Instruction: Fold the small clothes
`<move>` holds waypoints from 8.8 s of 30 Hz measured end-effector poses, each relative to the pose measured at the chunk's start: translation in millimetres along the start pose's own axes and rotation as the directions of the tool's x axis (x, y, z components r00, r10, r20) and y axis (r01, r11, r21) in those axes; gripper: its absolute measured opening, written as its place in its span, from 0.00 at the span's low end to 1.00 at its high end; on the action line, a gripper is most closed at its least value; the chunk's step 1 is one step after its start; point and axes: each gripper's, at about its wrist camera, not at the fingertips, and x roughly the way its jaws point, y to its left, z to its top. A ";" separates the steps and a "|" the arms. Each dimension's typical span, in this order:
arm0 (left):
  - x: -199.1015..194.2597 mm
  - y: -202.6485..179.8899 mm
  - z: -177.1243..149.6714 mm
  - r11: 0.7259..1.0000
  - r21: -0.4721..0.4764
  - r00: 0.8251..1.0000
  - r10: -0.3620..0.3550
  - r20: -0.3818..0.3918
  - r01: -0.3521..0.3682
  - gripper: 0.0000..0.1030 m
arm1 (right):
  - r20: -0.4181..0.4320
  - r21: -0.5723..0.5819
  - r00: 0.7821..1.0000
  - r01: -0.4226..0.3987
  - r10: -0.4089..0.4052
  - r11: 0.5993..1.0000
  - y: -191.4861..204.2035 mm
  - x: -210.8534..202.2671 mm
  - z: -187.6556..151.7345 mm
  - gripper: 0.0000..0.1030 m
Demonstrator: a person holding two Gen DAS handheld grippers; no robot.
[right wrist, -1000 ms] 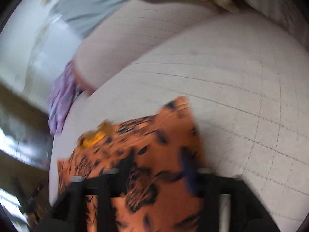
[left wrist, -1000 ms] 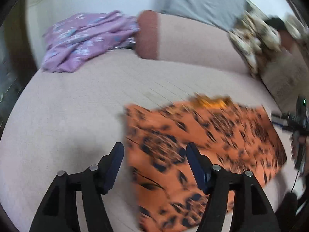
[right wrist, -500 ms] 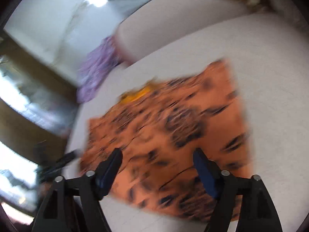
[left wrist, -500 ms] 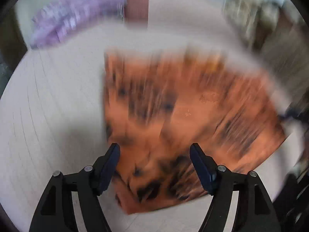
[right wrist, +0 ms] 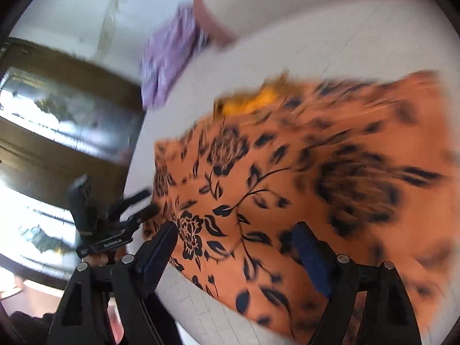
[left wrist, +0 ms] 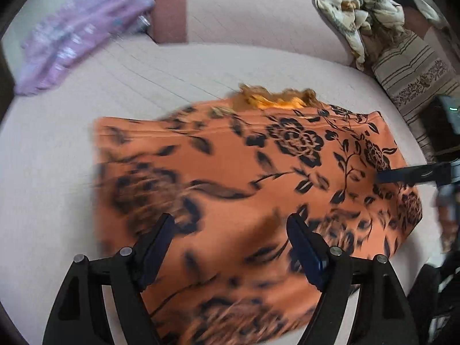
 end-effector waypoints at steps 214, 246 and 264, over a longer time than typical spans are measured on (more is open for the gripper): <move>-115.2 24.5 -94.3 0.956 -0.279 0.905 0.197 0.378 -0.092 0.89 | 0.467 0.315 0.772 0.310 -0.431 0.897 22.7 -84.7 -77.2 0.17; -145.5 144.3 -151.0 0.787 -0.616 0.865 0.283 0.413 0.037 0.89 | 0.295 -0.215 0.942 0.230 -0.162 0.949 218.9 151.6 -112.7 0.76; -100.1 93.3 -138.0 0.864 -0.504 0.977 0.122 0.175 -0.017 0.46 | 0.362 0.012 0.931 0.032 -0.034 0.999 106.2 58.4 -156.6 0.76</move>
